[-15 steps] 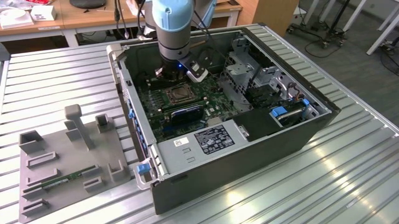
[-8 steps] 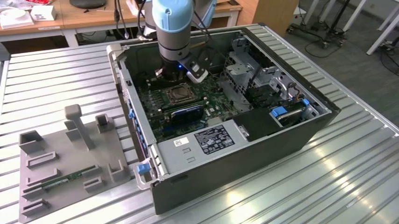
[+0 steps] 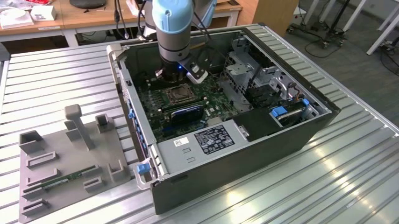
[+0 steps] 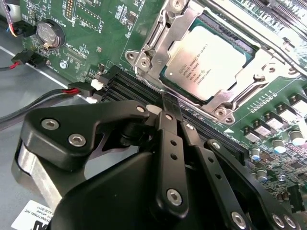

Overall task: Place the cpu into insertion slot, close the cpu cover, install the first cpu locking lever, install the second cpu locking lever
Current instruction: 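Install the first cpu locking lever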

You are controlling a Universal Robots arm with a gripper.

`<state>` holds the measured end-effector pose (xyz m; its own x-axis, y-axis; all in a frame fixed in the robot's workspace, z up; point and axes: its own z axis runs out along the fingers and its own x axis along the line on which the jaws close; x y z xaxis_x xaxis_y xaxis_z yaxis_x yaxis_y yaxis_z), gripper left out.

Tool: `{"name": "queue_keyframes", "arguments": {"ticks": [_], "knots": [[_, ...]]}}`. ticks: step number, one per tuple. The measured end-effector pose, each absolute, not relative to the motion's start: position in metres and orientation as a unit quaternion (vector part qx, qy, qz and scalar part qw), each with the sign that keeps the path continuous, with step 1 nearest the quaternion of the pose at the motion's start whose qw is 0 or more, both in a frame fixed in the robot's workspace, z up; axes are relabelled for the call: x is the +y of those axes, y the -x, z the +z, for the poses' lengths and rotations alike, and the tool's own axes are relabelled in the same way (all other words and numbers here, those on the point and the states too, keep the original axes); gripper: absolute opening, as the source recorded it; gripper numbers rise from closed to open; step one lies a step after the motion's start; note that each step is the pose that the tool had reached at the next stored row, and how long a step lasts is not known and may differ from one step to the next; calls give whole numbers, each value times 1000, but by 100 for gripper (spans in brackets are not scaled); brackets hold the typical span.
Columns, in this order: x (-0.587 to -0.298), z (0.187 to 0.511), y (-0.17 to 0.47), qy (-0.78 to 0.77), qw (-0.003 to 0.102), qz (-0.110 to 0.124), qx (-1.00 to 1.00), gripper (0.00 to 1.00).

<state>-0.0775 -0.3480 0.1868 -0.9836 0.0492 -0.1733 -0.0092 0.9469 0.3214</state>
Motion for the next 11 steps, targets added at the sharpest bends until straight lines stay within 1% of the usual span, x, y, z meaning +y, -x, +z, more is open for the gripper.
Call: {"name": "queue_keyframes", "arguments": {"ticks": [11], "knots": [[-348, 185, 78, -10, 90, 162, 983, 11]]}}
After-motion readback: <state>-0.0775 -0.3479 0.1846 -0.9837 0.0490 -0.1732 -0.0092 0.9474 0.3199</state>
